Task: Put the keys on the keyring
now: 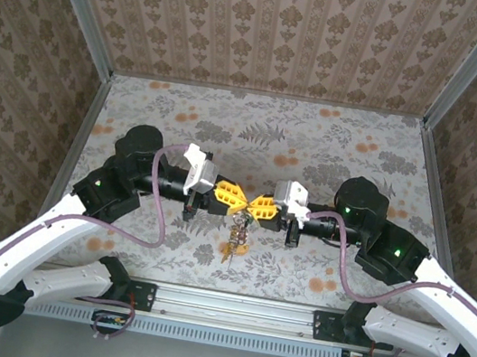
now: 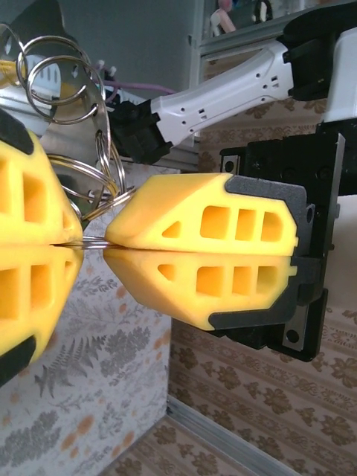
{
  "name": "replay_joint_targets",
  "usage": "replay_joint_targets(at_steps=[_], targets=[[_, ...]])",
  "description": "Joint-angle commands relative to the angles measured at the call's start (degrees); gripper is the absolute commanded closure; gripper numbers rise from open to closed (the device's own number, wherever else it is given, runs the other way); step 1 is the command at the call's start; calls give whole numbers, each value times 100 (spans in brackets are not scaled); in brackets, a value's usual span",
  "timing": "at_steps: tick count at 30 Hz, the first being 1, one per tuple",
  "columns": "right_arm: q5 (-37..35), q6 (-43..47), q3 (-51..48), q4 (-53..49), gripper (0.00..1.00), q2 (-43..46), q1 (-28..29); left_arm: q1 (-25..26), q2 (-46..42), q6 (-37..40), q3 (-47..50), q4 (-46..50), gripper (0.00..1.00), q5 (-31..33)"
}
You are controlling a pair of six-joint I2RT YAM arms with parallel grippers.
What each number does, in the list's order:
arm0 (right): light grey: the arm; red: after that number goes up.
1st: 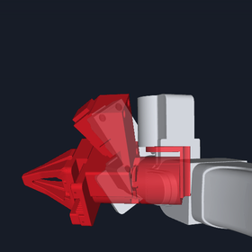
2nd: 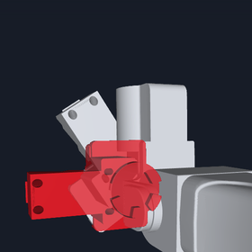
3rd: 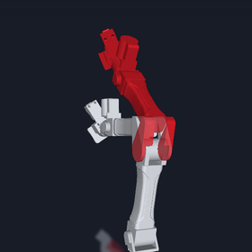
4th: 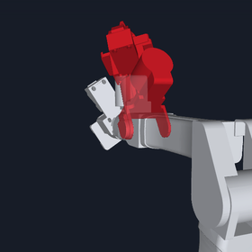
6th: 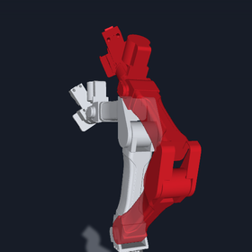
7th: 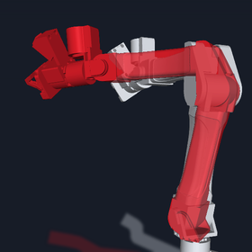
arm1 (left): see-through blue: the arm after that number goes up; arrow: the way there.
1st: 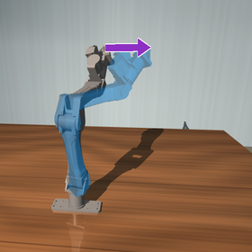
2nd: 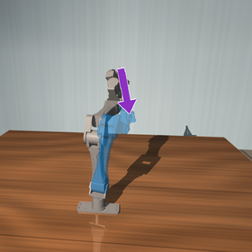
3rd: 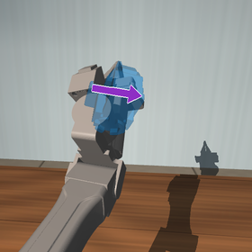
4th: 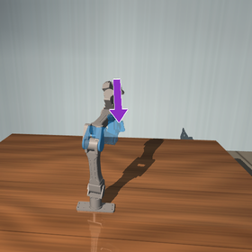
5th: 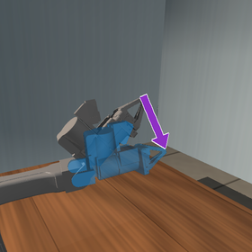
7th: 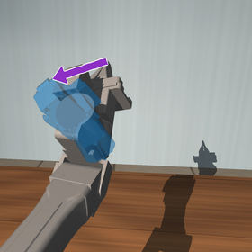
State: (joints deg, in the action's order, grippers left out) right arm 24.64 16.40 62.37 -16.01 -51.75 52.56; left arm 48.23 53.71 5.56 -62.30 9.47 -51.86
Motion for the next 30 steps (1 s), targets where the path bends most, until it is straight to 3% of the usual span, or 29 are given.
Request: replay_joint_targets(at_steps=[1,4,6,12,17,30], targets=[[-152,45,63,-22,100,-39,40,-33,-46,126,-164,50,100,112],[-469,175,199,-308,100,-94,36,5,34,680,-555,1089,100,618],[-645,286,284,-514,100,-124,41,67,107,1046,-835,1795,94,997],[-544,407,421,-758,100,-160,43,310,498,1696,-1404,2937,86,1731],[-489,400,492,-785,100,-204,44,523,690,1901,-1451,3082,85,2025],[-556,380,683,-921,100,-383,49,762,663,1910,-1470,3229,84,2058]])
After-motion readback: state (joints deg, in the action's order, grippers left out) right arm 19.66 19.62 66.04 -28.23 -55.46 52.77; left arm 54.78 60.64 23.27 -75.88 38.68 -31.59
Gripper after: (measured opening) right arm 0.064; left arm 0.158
